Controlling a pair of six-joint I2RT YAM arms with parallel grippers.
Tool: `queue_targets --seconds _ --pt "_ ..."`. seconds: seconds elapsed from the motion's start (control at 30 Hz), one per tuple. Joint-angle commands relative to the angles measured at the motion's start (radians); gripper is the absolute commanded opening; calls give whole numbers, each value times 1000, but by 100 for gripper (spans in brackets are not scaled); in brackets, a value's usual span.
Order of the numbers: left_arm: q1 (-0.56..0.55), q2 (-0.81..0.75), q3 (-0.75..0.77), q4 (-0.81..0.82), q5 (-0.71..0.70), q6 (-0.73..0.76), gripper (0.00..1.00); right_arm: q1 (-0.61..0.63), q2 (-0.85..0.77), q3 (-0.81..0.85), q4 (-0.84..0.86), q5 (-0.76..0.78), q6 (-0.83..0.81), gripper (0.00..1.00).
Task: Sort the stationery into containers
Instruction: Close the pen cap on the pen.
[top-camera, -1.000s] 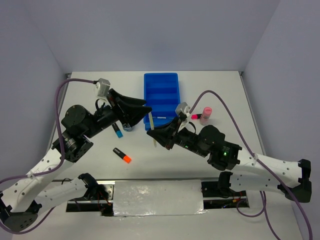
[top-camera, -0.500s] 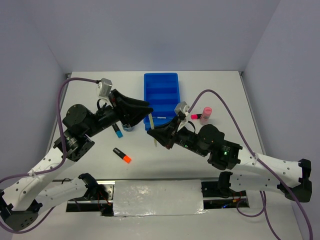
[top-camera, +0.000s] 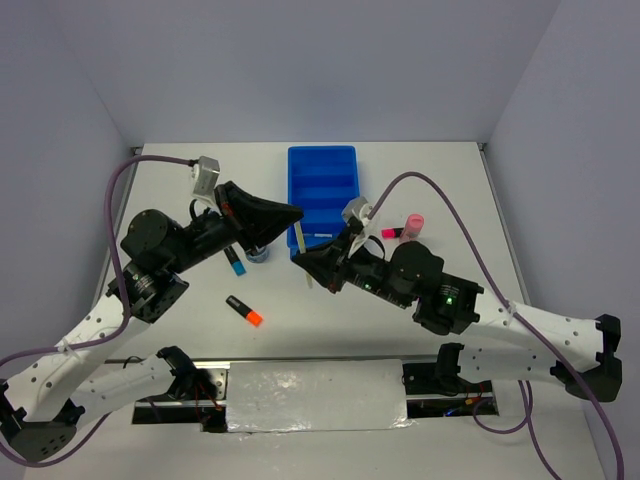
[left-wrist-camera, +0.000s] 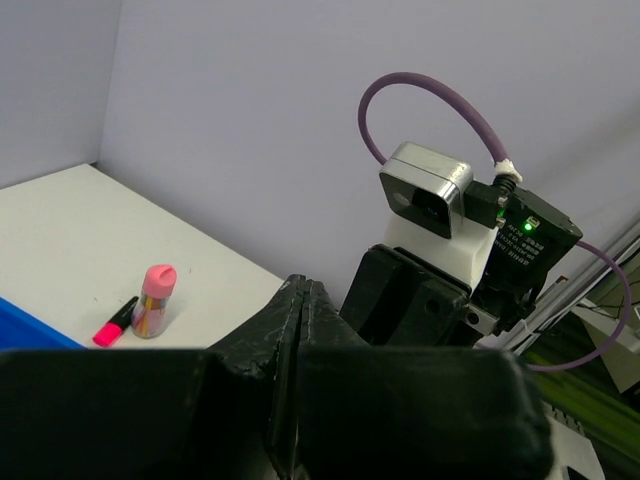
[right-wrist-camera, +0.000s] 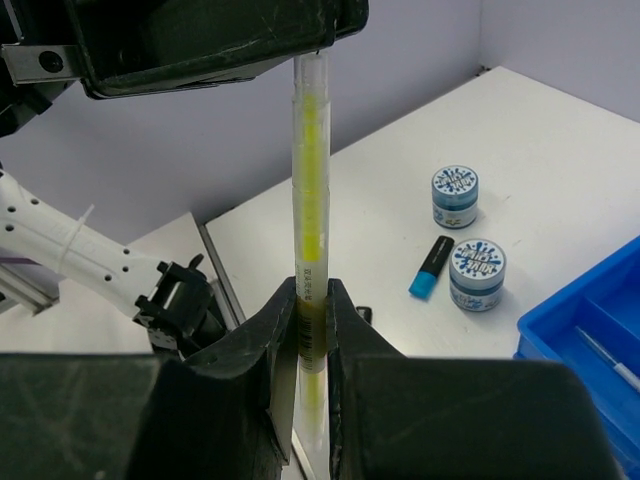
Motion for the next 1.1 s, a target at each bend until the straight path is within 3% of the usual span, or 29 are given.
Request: queue_targets --seconds 0.0,0.5,0.87,0.97,1.07 --pt "-4 8 -8 -6 52 18 9 -3 10 104 47 10 -44 0" --pt "-10 0 -137 -51 43 4 0 -41 94 353 86 19 -149 0" --pt "-62 -17 -246 -57 -5 -14 0 -41 246 675 8 -22 -227 0" --pt "-68 -38 -266 -74 -27 -10 0 -41 257 694 2 -25 -230 0" --pt "-68 -57 -223 -135 -112 21 5 -41 234 591 16 -48 -245 0"
